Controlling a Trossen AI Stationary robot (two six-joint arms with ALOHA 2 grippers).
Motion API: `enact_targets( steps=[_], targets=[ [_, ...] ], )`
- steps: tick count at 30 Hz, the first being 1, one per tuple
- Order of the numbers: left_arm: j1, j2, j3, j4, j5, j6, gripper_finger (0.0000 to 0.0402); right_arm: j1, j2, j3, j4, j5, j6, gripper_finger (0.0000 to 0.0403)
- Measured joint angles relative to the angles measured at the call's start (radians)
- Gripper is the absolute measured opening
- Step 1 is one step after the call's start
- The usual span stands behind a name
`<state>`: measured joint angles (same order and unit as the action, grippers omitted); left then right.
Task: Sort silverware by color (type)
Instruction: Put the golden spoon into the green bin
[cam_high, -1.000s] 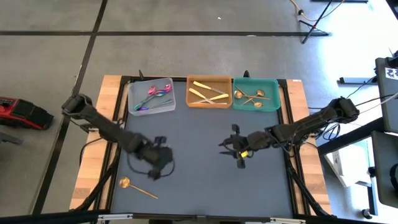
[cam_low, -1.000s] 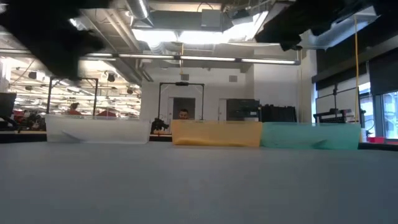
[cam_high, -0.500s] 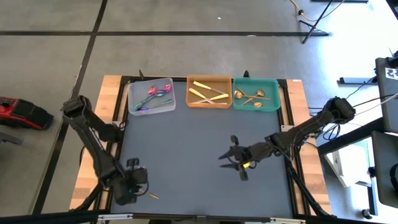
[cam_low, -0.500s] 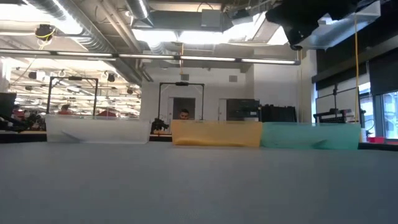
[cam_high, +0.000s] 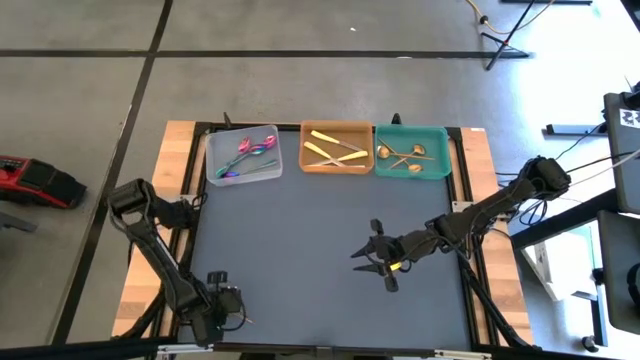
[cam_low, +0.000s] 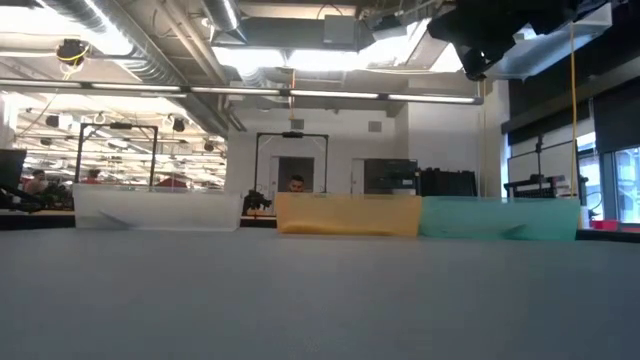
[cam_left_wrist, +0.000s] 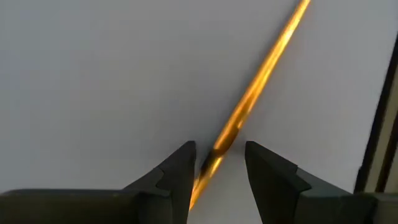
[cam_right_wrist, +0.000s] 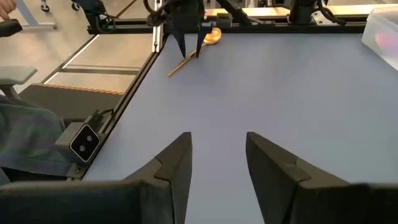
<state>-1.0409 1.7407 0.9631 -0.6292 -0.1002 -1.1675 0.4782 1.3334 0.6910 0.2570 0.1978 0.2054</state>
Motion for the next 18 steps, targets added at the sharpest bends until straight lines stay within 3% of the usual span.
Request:
enact_targets(
  steps=[5, 13, 18],
  targets=[
    [0.014, 0.022, 0.0, -0.008, 0.011, -0.002, 0.0119, 0.0, 0.0, 0.0, 0.004, 0.001, 0.0, 0.0142],
    [0.067, 0.009, -0.003, -0.008, 0.033, 0.03, 0.0014, 0.0, 0.0, 0.0, 0.004, -0.016, 0.027, 0.0142],
    [0.119, 0.007, 0.02, -0.007, 0.073, 0.158, 0.0024, -0.001, 0.0, 0.0, 0.048, 0.023, 0.025, 0.0142]
  ],
)
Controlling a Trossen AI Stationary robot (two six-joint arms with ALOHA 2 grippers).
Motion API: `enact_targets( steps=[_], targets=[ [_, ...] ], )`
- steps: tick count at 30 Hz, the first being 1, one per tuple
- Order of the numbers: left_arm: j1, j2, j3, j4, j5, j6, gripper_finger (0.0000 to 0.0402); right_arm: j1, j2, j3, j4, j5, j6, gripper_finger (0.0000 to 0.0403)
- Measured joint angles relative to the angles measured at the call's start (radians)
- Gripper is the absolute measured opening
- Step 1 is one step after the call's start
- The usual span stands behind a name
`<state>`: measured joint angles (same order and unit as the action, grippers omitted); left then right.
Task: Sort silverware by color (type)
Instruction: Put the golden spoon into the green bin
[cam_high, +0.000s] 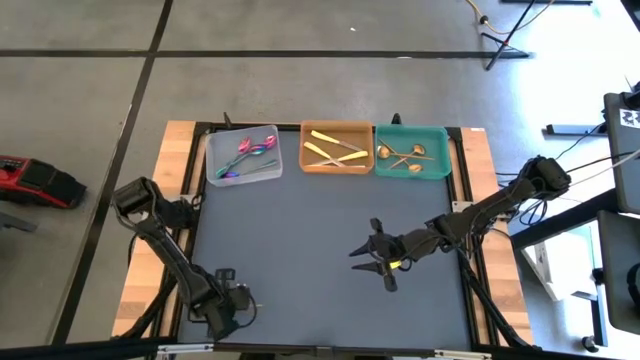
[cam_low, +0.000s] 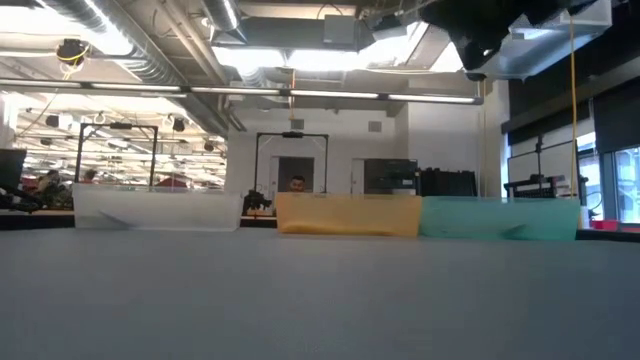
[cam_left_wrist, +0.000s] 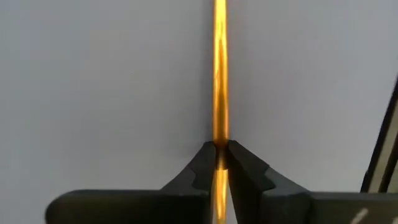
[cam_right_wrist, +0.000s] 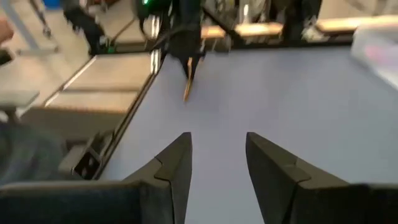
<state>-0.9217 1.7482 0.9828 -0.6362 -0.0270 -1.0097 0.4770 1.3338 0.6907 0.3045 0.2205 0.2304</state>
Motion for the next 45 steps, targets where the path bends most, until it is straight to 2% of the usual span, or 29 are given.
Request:
enact_targets(
  steps=[3, 7, 11, 14, 17, 21, 25, 29, 33, 40, 45],
  targets=[
    [0.032, -0.027, 0.036, 0.011, -0.094, 0.087, 0.0023, 0.0, -0.001, 0.0, 0.065, 0.033, -0.003, 0.0142],
    [0.046, -0.13, 0.072, 0.037, -0.294, 0.247, 0.0016, 0.0, -0.001, 0.002, 0.1, 0.072, -0.001, 0.0142],
    [0.063, -0.23, 0.063, 0.146, -0.511, 0.482, 0.0017, 0.0, -0.001, 0.002, 0.095, 0.145, -0.002, 0.0146],
    [0.1, -0.277, 0.03, 0.244, -0.571, 0.694, 0.002, 0.0, 0.006, 0.002, 0.094, 0.173, -0.017, 0.0162],
    [0.186, -0.322, -0.038, 0.412, -0.52, 0.872, 0.0021, 0.0, 0.028, 0.002, 0.097, 0.173, -0.024, 0.0198],
    [0.345, -0.374, -0.183, 0.696, -0.33, 1.029, 0.0021, -0.008, 0.059, 0.002, 0.096, 0.189, -0.056, 0.0256],
    [0.511, -0.394, -0.325, 1.021, -0.159, 1.106, 0.0021, -0.038, 0.073, 0.002, 0.103, 0.195, -0.109, 0.0292],
    [0.63, -0.382, -0.443, 1.3, -0.054, 1.118, 0.0022, -0.092, 0.082, 0.003, 0.127, 0.196, -0.156, 0.0296],
    [0.684, -0.377, -0.526, 1.497, -0.04, 1.128, 0.0022, -0.156, 0.118, 0.003, 0.202, 0.177, -0.211, 0.0284],
    [0.727, -0.377, -0.547, 1.572, -0.087, 1.181, 0.0022, -0.256, 0.257, 0.003, 0.437, 0.085, -0.279, 0.0261],
    [0.756, -0.375, -0.546, 1.625, -0.107, 1.204, 0.0022, -0.302, 0.347, 0.009, 0.578, -0.05, -0.292, 0.025]
  ],
)
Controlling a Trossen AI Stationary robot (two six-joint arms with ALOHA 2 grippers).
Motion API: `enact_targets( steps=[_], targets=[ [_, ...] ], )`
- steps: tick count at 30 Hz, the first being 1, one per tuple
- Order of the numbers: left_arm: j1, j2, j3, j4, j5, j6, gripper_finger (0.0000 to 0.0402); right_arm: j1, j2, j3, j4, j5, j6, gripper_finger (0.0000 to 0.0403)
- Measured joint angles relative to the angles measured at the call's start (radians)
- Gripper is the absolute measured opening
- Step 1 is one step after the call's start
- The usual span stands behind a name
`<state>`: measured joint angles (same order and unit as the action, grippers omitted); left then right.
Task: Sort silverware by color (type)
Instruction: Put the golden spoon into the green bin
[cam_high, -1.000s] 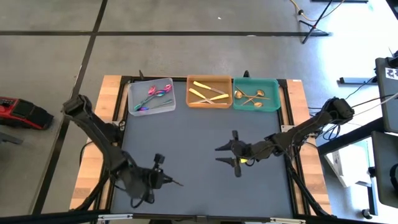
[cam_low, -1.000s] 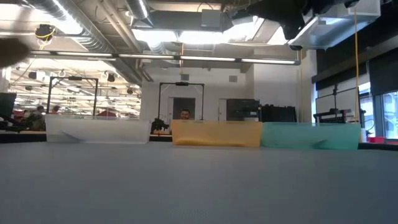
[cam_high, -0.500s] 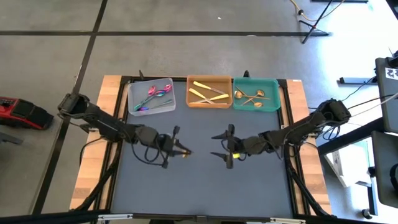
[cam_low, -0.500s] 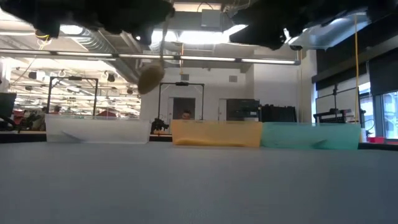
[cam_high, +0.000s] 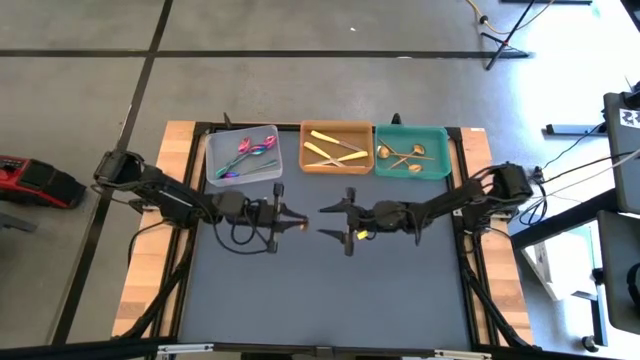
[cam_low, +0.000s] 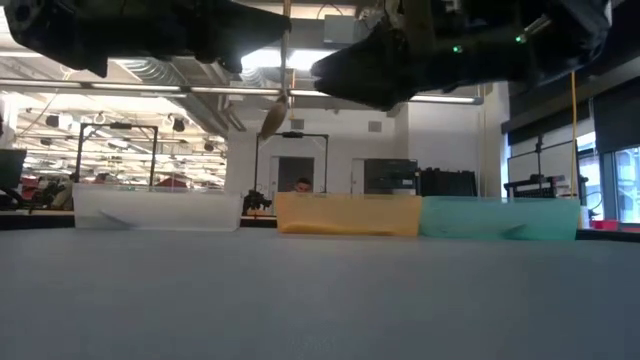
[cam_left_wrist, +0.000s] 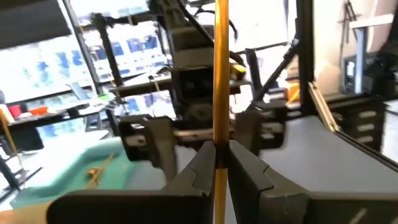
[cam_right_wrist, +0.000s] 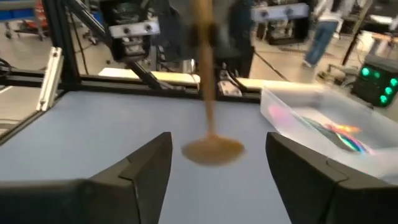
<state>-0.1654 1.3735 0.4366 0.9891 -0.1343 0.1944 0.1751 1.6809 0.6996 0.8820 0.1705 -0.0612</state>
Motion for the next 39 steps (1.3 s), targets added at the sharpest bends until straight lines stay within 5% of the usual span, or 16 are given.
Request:
enact_targets(
  steps=[13, 25, 39],
  targets=[
    [0.05, 0.0, 0.0, 0.009, 0.055, -0.005, 0.0022, -0.041, 0.139, 0.167, 0.033, 0.002, -0.084, 0.021],
    [0.045, 0.001, 0.002, -0.005, 0.066, -0.03, 0.0022, -0.053, 0.14, 0.169, 0.039, -0.072, -0.148, 0.001],
    [0.045, 0.0, 0.002, -0.008, 0.069, -0.036, 0.0022, -0.064, 0.14, 0.169, 0.034, -0.105, -0.13, 0.0018]
  ],
)
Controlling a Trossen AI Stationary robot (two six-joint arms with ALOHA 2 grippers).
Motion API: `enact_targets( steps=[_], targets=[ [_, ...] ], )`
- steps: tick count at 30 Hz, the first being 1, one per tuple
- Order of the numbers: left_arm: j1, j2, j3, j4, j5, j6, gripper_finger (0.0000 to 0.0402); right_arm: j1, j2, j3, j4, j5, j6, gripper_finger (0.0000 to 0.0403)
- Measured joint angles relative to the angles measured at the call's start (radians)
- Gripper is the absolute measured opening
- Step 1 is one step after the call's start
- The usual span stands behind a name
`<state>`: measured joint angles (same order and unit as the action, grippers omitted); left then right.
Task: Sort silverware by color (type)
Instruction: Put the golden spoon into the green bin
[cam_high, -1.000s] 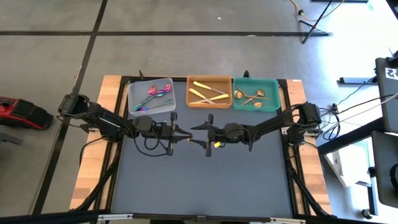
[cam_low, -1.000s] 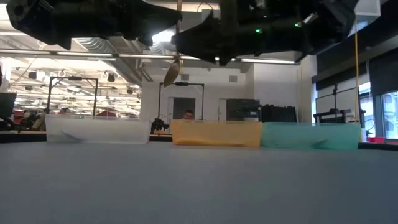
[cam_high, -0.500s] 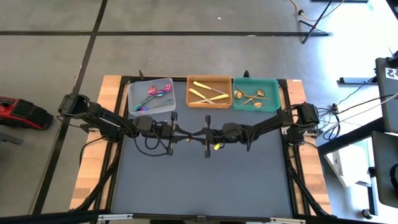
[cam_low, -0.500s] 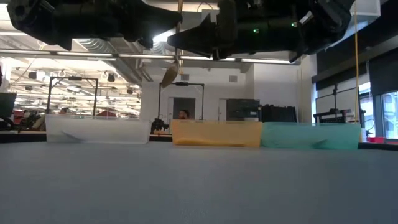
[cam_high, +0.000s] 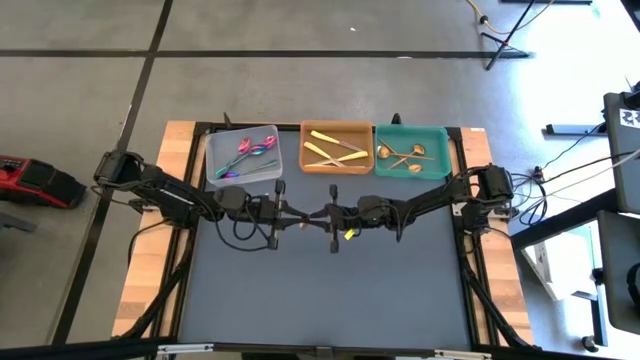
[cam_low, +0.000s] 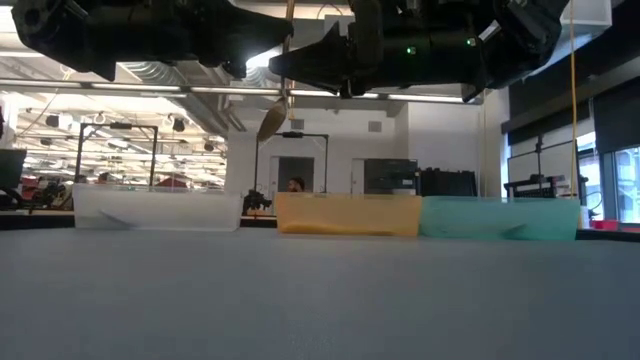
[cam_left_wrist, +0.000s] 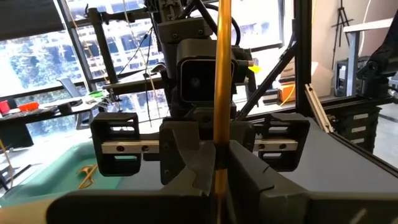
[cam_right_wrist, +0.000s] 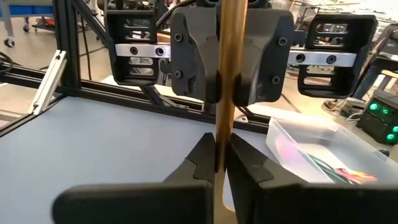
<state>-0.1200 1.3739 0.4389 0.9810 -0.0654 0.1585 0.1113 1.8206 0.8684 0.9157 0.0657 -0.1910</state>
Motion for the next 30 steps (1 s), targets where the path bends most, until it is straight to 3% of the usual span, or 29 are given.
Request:
enact_targets(
  steps=[11, 13, 17, 24, 30],
  targets=[
    [-0.001, 0.0, 0.0, -0.003, 0.004, 0.005, 0.0022, -0.001, 0.0, 0.0, -0.006, -0.006, 0.051, 0.0073],
    [-0.001, 0.0, 0.0, -0.003, 0.004, 0.001, 0.0022, -0.001, 0.0, 0.0, -0.027, -0.017, 0.04, 0.0066],
    [0.0, 0.0, 0.0, -0.001, 0.001, 0.0, 0.0027, -0.001, 0.0, 0.0, -0.034, -0.003, 0.022, 0.0011],
    [-0.001, 0.0, 0.0, -0.004, -0.013, -0.057, 0.0069, 0.0, -0.021, 0.0, -0.072, 0.03, -0.001, 0.0005],
    [-0.001, -0.07, 0.0, -0.182, -0.072, -0.129, 0.0124, 0.0, -0.195, 0.0, -0.336, 0.159, -0.041, 0.0007]
  ],
)
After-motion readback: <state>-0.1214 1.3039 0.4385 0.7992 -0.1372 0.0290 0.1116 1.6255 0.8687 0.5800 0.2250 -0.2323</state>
